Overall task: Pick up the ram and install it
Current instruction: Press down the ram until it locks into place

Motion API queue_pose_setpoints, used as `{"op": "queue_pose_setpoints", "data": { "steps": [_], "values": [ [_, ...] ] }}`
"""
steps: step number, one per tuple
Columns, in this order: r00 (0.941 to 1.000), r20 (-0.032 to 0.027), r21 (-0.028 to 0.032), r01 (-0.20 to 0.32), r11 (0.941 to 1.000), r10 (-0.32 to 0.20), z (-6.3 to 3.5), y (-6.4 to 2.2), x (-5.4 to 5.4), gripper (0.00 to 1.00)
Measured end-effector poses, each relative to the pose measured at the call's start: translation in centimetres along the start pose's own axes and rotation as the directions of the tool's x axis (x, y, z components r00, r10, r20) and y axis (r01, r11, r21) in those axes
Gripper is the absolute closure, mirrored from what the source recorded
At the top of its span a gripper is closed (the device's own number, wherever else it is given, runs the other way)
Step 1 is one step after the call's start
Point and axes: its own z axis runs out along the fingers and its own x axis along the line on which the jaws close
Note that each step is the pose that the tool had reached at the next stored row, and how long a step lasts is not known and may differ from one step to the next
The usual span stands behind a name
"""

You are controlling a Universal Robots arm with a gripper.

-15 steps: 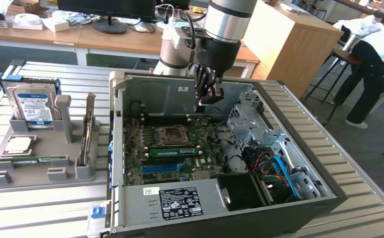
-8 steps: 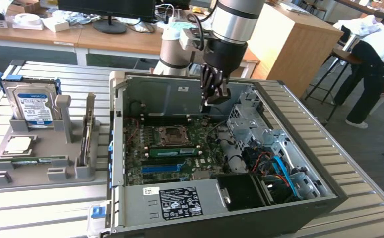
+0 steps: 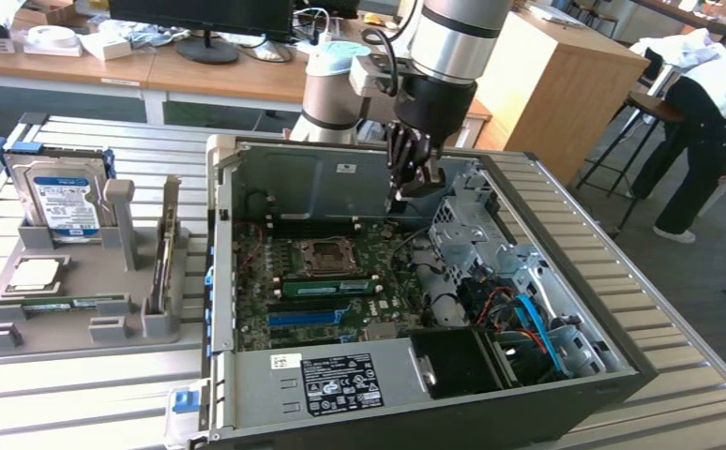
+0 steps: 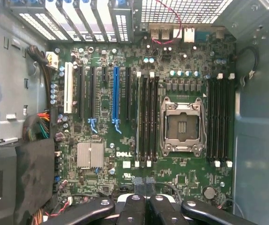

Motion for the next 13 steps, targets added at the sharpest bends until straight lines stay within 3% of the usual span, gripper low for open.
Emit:
{"op": "queue_pose_setpoints", "data": {
  "steps": [13],
  "values": [
    [1.0000,0.0000,0.0000,0.000,1.0000,0.000,0.19,-0.27,0.00,0.90]
  ]
}}
